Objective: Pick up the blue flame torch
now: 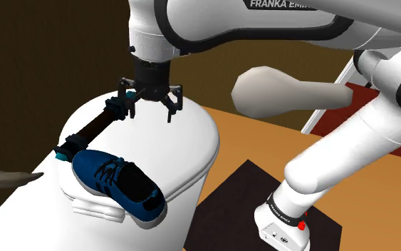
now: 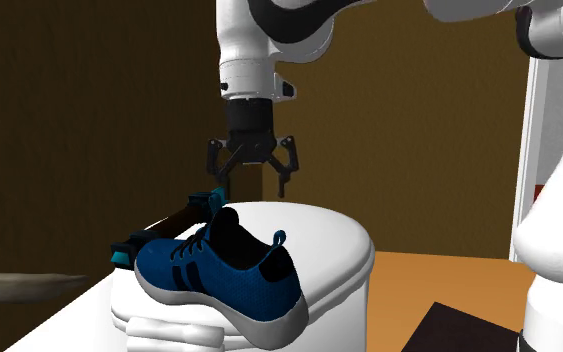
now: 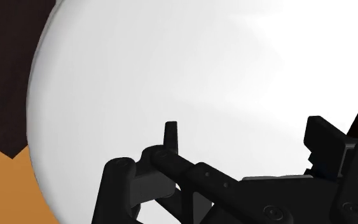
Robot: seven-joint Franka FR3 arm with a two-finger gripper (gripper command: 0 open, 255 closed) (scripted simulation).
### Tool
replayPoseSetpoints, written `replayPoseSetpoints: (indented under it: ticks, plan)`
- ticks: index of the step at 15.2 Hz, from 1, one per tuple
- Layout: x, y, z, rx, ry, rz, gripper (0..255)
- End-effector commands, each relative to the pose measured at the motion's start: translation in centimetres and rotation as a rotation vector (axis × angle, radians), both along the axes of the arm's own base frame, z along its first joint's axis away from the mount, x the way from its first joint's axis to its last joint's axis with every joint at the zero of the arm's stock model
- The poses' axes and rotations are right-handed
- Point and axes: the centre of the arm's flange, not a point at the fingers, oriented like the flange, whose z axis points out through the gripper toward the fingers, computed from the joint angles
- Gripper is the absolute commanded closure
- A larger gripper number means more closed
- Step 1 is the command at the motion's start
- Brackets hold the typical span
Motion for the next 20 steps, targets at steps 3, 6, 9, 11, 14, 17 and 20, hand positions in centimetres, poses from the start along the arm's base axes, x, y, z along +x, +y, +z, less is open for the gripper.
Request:
replayPoseSetpoints:
  ticks: [3,6,9,11,14,17,20]
  plan:
    - [4.0,3.5,0.2,-0.013,-0.027,-0.146,0]
    - [7.3,5.6,0.1,-0.025,-0.044,-0.248,0]
    - [10.3,7.2,0.1,-0.036,-0.059,-0.335,0]
    - [10.3,7.2,-1.0,-0.036,-0.059,-0.335,0]
    - [10.3,7.2,-2.6,-0.036,-0.059,-0.335,0]
    - [10.3,7.2,-3.9,-0.036,-0.059,-0.335,0]
    - [10.3,7.4,-3.9,-0.036,-0.058,-0.335,255]
